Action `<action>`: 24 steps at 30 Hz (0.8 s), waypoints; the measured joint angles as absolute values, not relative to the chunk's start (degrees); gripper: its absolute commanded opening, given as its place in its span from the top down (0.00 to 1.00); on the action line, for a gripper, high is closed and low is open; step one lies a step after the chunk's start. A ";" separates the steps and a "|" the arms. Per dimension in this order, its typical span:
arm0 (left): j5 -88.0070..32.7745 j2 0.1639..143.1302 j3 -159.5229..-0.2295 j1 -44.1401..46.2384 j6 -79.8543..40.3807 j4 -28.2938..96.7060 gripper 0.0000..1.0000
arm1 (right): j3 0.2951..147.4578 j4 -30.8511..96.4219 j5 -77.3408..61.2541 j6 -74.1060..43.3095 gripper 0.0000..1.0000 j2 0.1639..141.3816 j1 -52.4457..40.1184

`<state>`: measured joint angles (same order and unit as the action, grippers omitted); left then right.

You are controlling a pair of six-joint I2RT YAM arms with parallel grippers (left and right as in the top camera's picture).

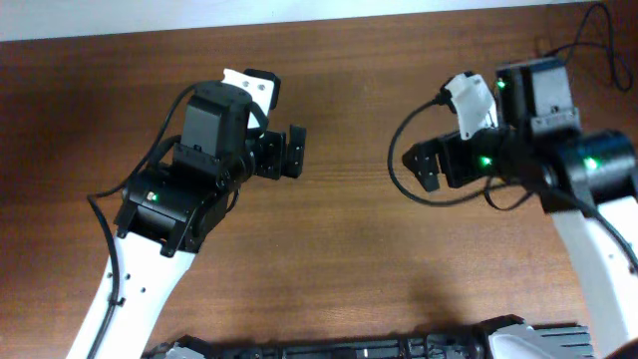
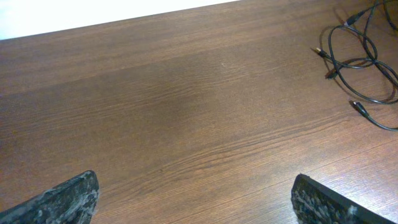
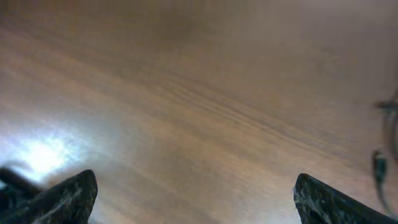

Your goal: Untangle cables

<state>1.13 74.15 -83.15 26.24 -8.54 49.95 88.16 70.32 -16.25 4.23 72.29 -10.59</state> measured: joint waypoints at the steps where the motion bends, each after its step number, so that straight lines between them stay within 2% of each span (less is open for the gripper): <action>1: 1.13 74.15 -83.15 26.24 -8.54 49.95 0.01 | 87.72 68.86 -15.44 4.27 0.00 70.54 -10.59; 5: 1.10 74.15 -83.15 26.24 -8.54 50.00 0.01 | 77.08 55.44 -13.96 4.29 0.00 60.90 -10.59; 10: 1.13 74.15 -83.15 26.24 -8.54 49.95 0.01 | 54.26 33.76 -13.28 4.36 0.00 50.96 -10.59; 24: 1.13 74.15 -83.15 26.24 -8.54 49.98 0.01 | 12.01 -11.14 -10.35 4.34 0.00 29.78 -10.59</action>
